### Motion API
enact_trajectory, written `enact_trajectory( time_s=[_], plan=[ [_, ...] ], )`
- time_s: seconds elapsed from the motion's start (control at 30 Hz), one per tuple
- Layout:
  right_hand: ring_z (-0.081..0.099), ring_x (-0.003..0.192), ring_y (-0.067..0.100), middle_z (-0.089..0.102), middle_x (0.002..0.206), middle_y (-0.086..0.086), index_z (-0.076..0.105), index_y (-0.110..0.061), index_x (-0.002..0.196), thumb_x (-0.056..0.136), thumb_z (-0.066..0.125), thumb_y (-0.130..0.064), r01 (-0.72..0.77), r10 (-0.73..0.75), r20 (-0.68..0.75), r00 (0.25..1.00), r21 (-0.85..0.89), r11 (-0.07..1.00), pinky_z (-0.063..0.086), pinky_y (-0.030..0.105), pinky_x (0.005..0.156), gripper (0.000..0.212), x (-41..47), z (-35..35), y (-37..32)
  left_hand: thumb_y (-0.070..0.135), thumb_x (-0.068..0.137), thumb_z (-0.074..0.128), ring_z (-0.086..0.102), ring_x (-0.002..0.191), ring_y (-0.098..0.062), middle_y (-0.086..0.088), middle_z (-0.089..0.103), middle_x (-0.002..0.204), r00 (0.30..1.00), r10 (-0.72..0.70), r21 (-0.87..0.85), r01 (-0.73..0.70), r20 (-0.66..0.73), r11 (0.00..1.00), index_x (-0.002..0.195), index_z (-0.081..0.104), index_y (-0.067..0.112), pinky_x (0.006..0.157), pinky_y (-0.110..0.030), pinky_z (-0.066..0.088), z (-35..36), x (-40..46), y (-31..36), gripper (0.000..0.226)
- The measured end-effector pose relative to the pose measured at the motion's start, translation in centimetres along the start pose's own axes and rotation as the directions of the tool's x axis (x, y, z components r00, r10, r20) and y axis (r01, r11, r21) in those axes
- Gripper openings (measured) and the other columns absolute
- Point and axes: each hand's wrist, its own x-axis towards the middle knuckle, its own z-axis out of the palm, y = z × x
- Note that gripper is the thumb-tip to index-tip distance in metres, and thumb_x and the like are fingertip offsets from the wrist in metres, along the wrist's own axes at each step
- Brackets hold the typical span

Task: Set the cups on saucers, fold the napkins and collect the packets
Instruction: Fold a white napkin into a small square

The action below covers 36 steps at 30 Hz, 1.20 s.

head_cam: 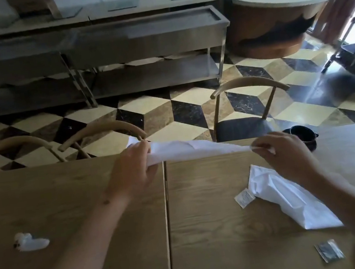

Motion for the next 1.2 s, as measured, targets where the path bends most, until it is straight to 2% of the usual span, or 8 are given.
enact_trajectory(
  time_s=[0.13, 0.27, 0.43, 0.53, 0.73, 0.93, 1.1, 1.2],
  plan=[
    [0.065, 0.082, 0.011, 0.070, 0.087, -0.012, 0.078, -0.023, 0.089, 0.082, 0.079, -0.010, -0.204, 0.197, 0.084, 0.977, 0.087, 0.975, 0.046, 0.021, 0.070, 0.015, -8.5, 5.4, 1.0, -0.002, 0.066, 0.077, 0.054, 0.066, -0.026, -0.002, 0.058, 0.071, 0.989, -0.063, 0.086, 0.051, 0.137, 0.995, 0.074, 0.057, 0.015, 0.059, -0.031, 0.037, 4.9, -8.3, -0.6, 0.027],
    [0.070, 0.085, 0.024, 0.073, 0.085, -0.009, 0.079, -0.023, 0.086, 0.081, 0.082, -0.010, -0.228, 0.222, 0.267, 0.938, -0.009, 0.974, 0.053, 0.042, 0.072, 0.014, -15.8, 9.7, 1.3, -0.009, 0.055, 0.071, 0.061, 0.064, -0.030, -0.001, 0.062, 0.065, 0.925, -0.227, 0.061, 0.219, 0.304, 0.974, 0.073, 0.060, 0.016, 0.059, -0.034, 0.044, 8.6, -16.9, -0.3, 0.032],
    [0.064, 0.102, 0.016, 0.070, 0.097, -0.014, 0.077, -0.032, 0.099, 0.093, 0.068, -0.027, -0.300, 0.340, 0.546, 0.765, -0.165, 0.940, 0.045, 0.033, 0.078, 0.012, -23.7, 13.3, 1.6, 0.002, 0.078, 0.059, 0.064, 0.086, -0.028, -0.002, 0.068, 0.089, 0.682, -0.396, 0.129, 0.408, 0.615, 0.904, 0.098, 0.065, 0.021, 0.065, -0.032, 0.037, 11.5, -27.4, 0.7, 0.028],
    [0.062, 0.103, 0.012, 0.069, 0.099, -0.015, 0.076, -0.033, 0.101, 0.095, 0.064, -0.030, -0.366, 0.399, 0.630, 0.666, -0.190, 0.911, 0.050, 0.032, 0.081, 0.014, -26.6, 14.2, 1.6, 0.004, 0.083, 0.046, 0.061, 0.097, -0.025, 0.000, 0.066, 0.099, 0.574, -0.423, 0.155, 0.457, 0.701, 0.876, 0.108, 0.068, 0.027, 0.071, -0.032, 0.039, 12.0, -31.4, 0.5, 0.041],
    [0.056, 0.101, 0.019, 0.062, 0.094, -0.012, 0.074, -0.034, 0.093, 0.093, 0.065, -0.032, -0.393, 0.465, 0.647, 0.605, -0.266, 0.880, 0.050, 0.036, 0.078, 0.009, -29.1, 14.3, 1.3, 0.005, 0.091, 0.045, 0.059, 0.115, -0.021, -0.003, 0.065, 0.124, 0.435, -0.478, 0.166, 0.582, 0.763, 0.796, 0.126, 0.068, 0.023, 0.097, -0.032, 0.046, 11.2, -33.1, -1.7, 0.046],
    [0.062, 0.086, 0.010, 0.068, 0.081, -0.019, 0.078, -0.024, 0.091, 0.088, 0.074, -0.017, -0.580, 0.535, 0.551, 0.641, -0.109, 0.807, 0.045, 0.026, 0.070, 0.009, -25.3, 14.3, 1.4, 0.010, 0.091, 0.064, 0.064, 0.084, -0.005, 0.017, 0.068, 0.084, 0.469, -0.590, -0.087, 0.825, 0.657, 0.559, 0.081, 0.067, 0.039, 0.065, -0.018, 0.043, 10.3, -29.6, -4.0, 0.031],
    [0.061, 0.063, 0.000, 0.065, 0.063, -0.018, 0.076, -0.021, 0.084, 0.084, 0.079, -0.018, -0.733, 0.628, 0.453, 0.633, 0.090, 0.674, 0.040, 0.020, 0.055, 0.005, -19.1, 13.6, 2.4, 0.019, 0.093, 0.067, 0.064, 0.086, -0.012, 0.007, 0.072, 0.091, 0.433, -0.671, -0.220, 0.898, 0.602, 0.382, 0.092, 0.075, 0.026, 0.071, -0.029, 0.047, 11.0, -24.7, -5.9, 0.010],
    [0.062, 0.061, -0.006, 0.071, 0.077, -0.013, 0.077, -0.026, 0.089, 0.085, 0.078, -0.020, -0.808, 0.657, 0.478, 0.583, 0.256, 0.530, 0.044, 0.013, 0.049, 0.007, -14.8, 13.8, 3.7, 0.022, 0.093, 0.068, 0.065, 0.088, -0.016, 0.001, 0.074, 0.093, 0.380, -0.723, -0.292, 0.923, 0.577, 0.252, 0.096, 0.076, 0.020, 0.075, -0.031, 0.046, 12.3, -21.5, -7.2, 0.009]
  ],
)
